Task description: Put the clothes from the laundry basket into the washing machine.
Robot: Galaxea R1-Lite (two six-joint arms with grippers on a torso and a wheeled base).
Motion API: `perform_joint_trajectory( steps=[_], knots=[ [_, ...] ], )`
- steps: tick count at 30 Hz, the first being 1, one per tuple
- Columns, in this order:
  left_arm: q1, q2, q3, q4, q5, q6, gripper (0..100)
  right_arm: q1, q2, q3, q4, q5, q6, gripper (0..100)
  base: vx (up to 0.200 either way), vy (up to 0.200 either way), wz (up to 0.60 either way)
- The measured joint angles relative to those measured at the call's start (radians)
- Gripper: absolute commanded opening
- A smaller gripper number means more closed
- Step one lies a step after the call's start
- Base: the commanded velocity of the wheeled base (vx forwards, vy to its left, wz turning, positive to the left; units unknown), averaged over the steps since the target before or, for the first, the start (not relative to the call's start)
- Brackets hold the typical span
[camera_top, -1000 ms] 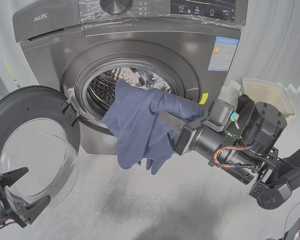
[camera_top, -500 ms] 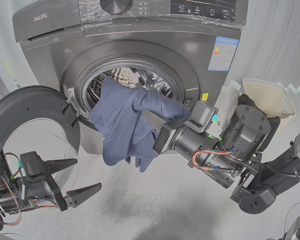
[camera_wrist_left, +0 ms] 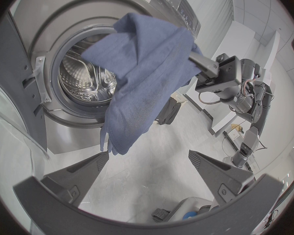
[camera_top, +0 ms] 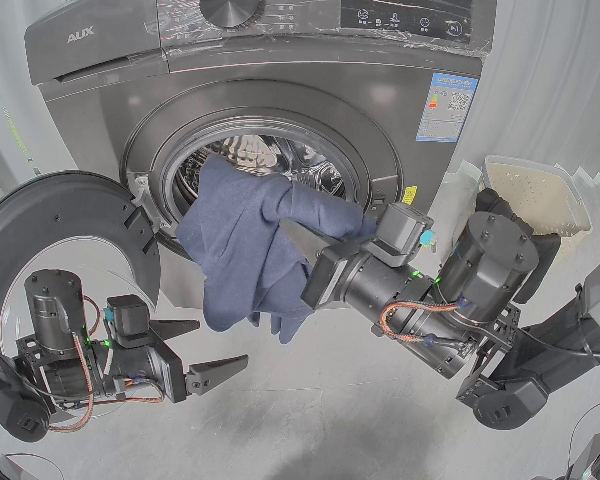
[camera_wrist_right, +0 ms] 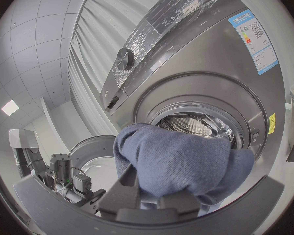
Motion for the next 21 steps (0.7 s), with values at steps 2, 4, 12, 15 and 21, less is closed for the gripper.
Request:
perform_joint_trajectory(
  steps=[2, 4, 12, 15, 21],
  knots=[
    [-0.001, 0.021, -0.014, 0.000, 0.000, -0.001, 100, 0.000, 0.000, 0.002, -0.007, 0.001, 0.000, 0, 0.000, 0.000, 0.00],
    [-0.001, 0.041, -0.032, -0.001, 0.000, -0.002, 100, 0.000, 0.000, 0.003, -0.011, 0.001, 0.000, 0, 0.000, 0.000, 0.00],
    [-0.003, 0.105, -0.091, -0.006, -0.001, -0.035, 100, 0.001, 0.000, 0.006, -0.014, 0.003, -0.001, 0, 0.000, 0.000, 0.00],
    [-0.004, 0.129, -0.107, -0.041, 0.001, -0.035, 100, 0.002, 0.000, 0.008, -0.015, 0.003, -0.001, 0, 0.000, 0.000, 0.00],
    [-0.008, 0.183, -0.119, -0.138, 0.005, -0.037, 100, 0.002, -0.001, 0.011, -0.015, 0.003, -0.001, 0, 0.000, 0.000, 0.00]
  ],
)
